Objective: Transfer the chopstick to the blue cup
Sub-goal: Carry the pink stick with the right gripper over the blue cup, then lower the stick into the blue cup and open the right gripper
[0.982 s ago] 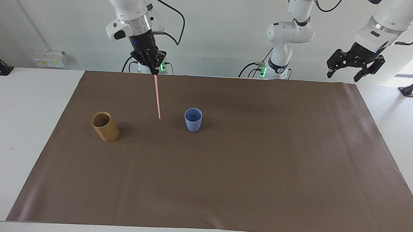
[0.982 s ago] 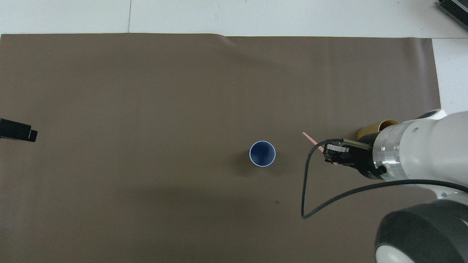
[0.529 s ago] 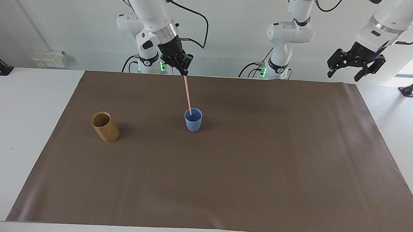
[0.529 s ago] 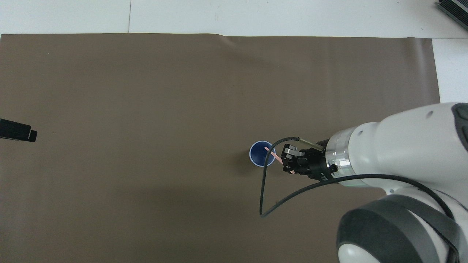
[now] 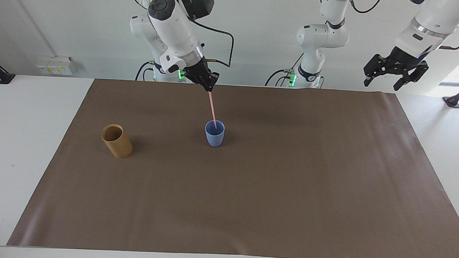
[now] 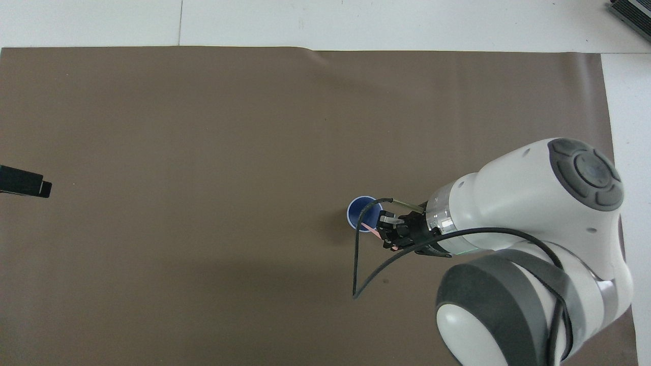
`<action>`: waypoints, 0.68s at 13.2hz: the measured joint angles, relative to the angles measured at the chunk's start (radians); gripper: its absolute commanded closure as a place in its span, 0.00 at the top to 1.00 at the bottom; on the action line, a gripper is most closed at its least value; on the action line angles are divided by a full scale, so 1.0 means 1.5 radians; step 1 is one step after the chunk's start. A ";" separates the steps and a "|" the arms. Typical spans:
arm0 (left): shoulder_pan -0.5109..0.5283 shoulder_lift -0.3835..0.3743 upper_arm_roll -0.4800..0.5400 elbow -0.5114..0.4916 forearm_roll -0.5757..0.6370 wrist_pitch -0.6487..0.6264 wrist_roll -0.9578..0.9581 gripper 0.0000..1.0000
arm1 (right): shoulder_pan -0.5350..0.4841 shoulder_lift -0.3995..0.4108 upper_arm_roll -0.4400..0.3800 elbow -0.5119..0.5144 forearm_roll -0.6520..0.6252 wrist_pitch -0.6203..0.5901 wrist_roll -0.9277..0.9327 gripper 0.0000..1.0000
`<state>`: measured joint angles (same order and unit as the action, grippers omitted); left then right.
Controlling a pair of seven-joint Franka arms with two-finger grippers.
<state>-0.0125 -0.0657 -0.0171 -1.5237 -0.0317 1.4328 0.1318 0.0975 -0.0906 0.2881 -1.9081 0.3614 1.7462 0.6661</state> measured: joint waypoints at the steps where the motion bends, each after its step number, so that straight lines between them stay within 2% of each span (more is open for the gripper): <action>1: 0.000 0.000 0.000 0.000 0.000 0.000 0.000 1.00 | 0.000 0.001 0.000 -0.002 0.000 0.000 -0.002 0.01; 2: 0.000 0.000 0.000 0.000 0.000 0.000 0.000 1.00 | 0.000 0.002 0.000 -0.007 0.000 0.000 -0.004 0.07; 5: 0.000 0.000 0.000 0.000 0.000 0.000 0.000 1.00 | 0.000 0.005 0.000 -0.020 0.000 0.000 -0.025 0.33; 9: 0.000 0.000 0.000 0.000 0.000 0.000 0.000 1.00 | 0.000 0.005 0.000 -0.020 0.000 0.000 -0.031 0.52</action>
<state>-0.0125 -0.0657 -0.0171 -1.5237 -0.0317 1.4327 0.1318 0.0980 -0.0833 0.2878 -1.9376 0.3615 1.7465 0.6204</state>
